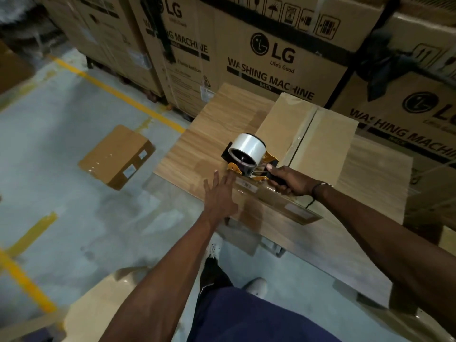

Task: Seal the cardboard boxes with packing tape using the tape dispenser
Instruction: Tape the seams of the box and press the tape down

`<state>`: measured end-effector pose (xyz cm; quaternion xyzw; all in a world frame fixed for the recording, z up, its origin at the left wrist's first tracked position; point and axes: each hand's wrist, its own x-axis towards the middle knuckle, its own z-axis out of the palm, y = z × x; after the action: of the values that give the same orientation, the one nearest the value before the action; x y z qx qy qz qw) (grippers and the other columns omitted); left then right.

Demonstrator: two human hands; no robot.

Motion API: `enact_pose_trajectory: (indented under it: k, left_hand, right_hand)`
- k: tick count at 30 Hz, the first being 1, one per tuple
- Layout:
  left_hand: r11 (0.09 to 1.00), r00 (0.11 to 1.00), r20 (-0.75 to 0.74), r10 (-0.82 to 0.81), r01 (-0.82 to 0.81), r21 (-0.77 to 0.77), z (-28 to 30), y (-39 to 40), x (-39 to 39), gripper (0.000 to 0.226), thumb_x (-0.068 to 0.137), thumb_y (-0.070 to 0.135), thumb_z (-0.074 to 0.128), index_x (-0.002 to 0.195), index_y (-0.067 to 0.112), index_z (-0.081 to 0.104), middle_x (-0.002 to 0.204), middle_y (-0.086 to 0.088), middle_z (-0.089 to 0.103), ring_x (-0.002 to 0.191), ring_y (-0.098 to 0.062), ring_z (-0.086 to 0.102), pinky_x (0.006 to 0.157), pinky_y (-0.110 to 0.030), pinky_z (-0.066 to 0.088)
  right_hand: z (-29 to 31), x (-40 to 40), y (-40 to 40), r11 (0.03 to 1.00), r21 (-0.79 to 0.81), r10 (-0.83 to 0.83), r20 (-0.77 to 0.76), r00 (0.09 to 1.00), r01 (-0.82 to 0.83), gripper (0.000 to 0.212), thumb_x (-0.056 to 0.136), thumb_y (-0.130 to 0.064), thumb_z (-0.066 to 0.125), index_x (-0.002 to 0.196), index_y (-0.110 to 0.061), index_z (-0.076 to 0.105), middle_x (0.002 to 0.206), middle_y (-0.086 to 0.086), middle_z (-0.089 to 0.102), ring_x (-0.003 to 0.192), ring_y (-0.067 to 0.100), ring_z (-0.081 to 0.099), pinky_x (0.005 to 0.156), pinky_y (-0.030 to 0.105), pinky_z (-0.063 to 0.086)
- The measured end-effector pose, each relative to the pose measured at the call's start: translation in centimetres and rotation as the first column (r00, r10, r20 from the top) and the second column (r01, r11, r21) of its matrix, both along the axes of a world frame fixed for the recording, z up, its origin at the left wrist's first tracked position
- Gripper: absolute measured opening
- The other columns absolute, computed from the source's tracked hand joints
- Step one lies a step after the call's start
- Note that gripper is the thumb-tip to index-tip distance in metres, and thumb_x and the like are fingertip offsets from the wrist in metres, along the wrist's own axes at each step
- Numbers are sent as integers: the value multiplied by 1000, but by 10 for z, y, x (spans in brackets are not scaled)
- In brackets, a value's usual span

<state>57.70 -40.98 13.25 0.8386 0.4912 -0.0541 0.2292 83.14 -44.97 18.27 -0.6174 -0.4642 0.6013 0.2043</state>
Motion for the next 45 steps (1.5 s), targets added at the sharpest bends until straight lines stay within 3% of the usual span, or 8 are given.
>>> enact_pose_trajectory:
  k: [10,16,26,28,30,32,37,45]
  left_hand:
    - [991,929,-366,-50,91,95,23,-3,13,125,76,38,82,163,16,-6,149,-14,55,155,-37,22,122,-64,1]
    - [991,923,-381,-57,99,92,24,-4,8,141,73,39,86,159,20,-25,137,-15,64,146,-38,38,122,-64,11]
    - [982,912,-403,-78,140,128,23,-8,8,139,74,40,83,158,17,-26,123,-13,69,131,-35,52,119,-65,17]
    - [985,914,-401,-56,116,128,25,-9,11,138,73,39,83,159,18,-22,137,-18,60,136,-38,46,119,-65,17]
    - [986,919,-395,-8,73,151,30,-10,17,133,74,38,82,161,17,-16,163,-26,23,152,-45,19,122,-65,14]
    - [969,932,-362,-25,112,221,35,-14,27,127,77,34,78,162,12,-13,169,-24,-8,156,-44,-5,125,-62,8]
    - [897,889,-329,-318,394,198,20,-32,48,122,75,26,74,162,3,-9,168,-18,-20,157,-32,-13,127,-56,4]
    - [897,874,-375,-309,399,190,22,-28,45,132,75,32,78,159,4,-20,168,-16,-24,157,-30,-19,126,-57,0]
  right_hand:
    - [3,8,-16,1000,-22,9,11,1000,-8,77,91,-86,34,70,-12,42,55,0,31,46,16,21,47,25,26]
    - [2,31,-45,998,-59,-11,7,1000,11,77,82,-92,39,65,-17,41,55,1,30,48,18,18,47,28,23]
    - [3,69,-110,997,-39,-68,-4,998,68,69,89,-82,38,62,-18,43,57,6,29,49,17,18,44,24,24]
    - [5,67,-110,996,-31,-79,4,997,80,68,87,-83,39,61,-20,44,57,6,30,49,17,18,45,24,24]
    - [10,65,-107,997,-31,-73,17,997,74,69,88,-83,39,61,-20,43,56,6,29,48,17,19,45,25,23]
    - [14,63,-105,997,-37,-68,21,997,69,69,94,-81,35,62,-20,43,56,4,29,48,17,18,45,24,23]
    - [8,65,-111,995,-37,-91,22,996,92,71,95,-81,34,63,-19,43,56,2,30,48,17,19,45,24,26]
    - [-4,87,-142,994,-6,-112,-7,994,112,72,90,-84,39,65,-17,46,56,3,30,49,17,19,47,25,23]
